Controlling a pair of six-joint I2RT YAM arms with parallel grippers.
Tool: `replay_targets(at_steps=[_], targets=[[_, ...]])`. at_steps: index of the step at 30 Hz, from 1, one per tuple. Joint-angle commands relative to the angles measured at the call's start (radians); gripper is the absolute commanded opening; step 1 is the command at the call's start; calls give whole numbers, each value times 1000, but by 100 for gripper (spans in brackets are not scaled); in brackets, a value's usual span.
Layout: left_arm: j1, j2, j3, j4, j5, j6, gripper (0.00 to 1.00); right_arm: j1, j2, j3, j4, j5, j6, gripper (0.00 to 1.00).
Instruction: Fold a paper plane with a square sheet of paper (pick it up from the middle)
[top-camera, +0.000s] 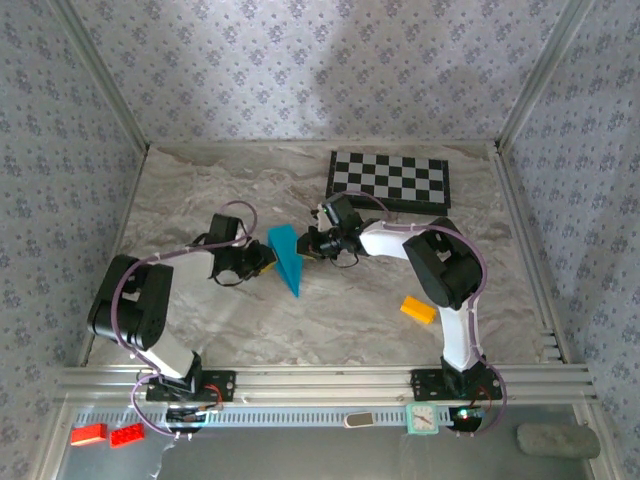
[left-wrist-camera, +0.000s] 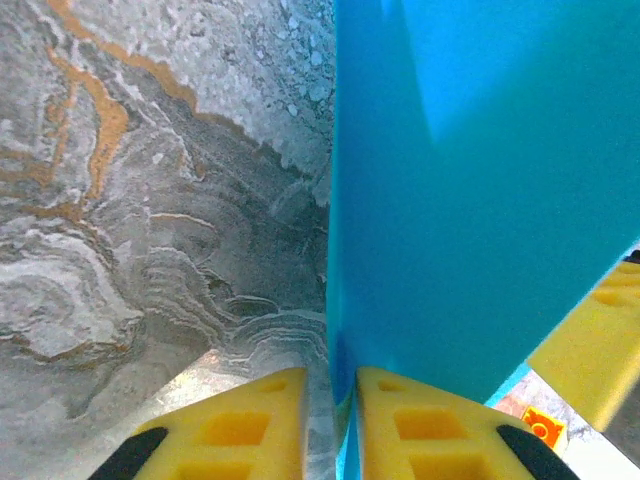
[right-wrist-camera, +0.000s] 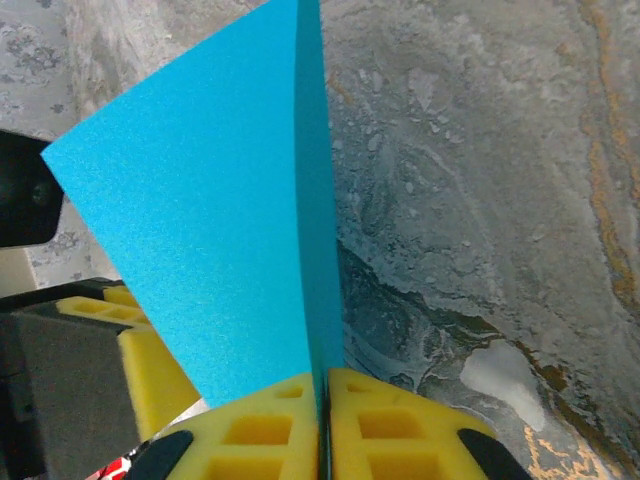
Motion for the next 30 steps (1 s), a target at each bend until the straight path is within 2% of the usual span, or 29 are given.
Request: replay_targets(at_steps=[1, 4, 7, 20, 25, 30], targets=[[-6, 13, 30, 41, 24, 15, 13, -11, 12, -45, 40, -50, 4, 16], [-1, 14, 28, 42, 6, 16, 4, -18, 10, -59, 67, -58, 7, 18], [5, 9, 22, 39, 3, 16, 0, -21, 6, -59, 69, -63, 4, 8], [32, -101, -32, -46, -74, 28, 0, -14, -34, -79, 30, 14, -7, 7], [33, -80, -32, -89, -103, 36, 7, -1, -18, -86, 29, 31, -2, 7], [30, -105, -6, -168, -151, 80, 19, 3, -15, -81, 30, 32, 1, 8]])
